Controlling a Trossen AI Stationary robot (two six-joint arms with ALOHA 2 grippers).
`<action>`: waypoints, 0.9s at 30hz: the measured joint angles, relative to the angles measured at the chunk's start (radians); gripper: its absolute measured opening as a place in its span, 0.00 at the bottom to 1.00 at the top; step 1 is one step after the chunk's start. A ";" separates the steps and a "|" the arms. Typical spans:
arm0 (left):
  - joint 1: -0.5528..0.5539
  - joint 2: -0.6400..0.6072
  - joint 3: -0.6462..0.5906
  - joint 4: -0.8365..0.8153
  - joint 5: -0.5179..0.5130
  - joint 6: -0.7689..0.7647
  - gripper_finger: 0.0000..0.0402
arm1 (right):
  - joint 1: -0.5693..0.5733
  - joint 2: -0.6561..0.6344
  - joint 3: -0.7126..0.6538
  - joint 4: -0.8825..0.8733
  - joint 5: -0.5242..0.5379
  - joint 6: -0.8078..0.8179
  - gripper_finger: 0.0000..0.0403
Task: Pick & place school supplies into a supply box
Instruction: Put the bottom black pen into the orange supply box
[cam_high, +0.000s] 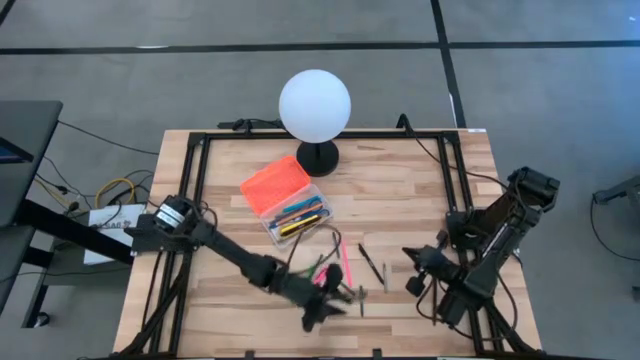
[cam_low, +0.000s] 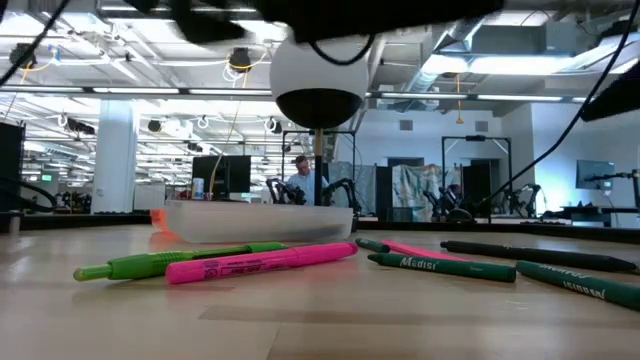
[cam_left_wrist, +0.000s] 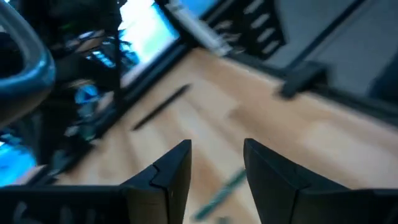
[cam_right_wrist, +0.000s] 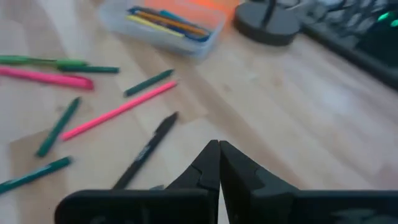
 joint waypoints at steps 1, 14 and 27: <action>0.023 0.000 0.000 0.008 -0.002 0.014 0.35 | -0.006 0.000 0.004 -0.019 0.023 -0.004 0.01; 0.285 -0.108 0.000 -0.054 -0.047 -0.038 0.35 | 0.091 -0.001 -0.009 -0.439 0.279 0.252 0.01; 0.280 -0.353 -0.029 -0.778 -0.052 -0.293 0.35 | 0.209 -0.110 -0.106 -0.412 0.145 0.368 0.01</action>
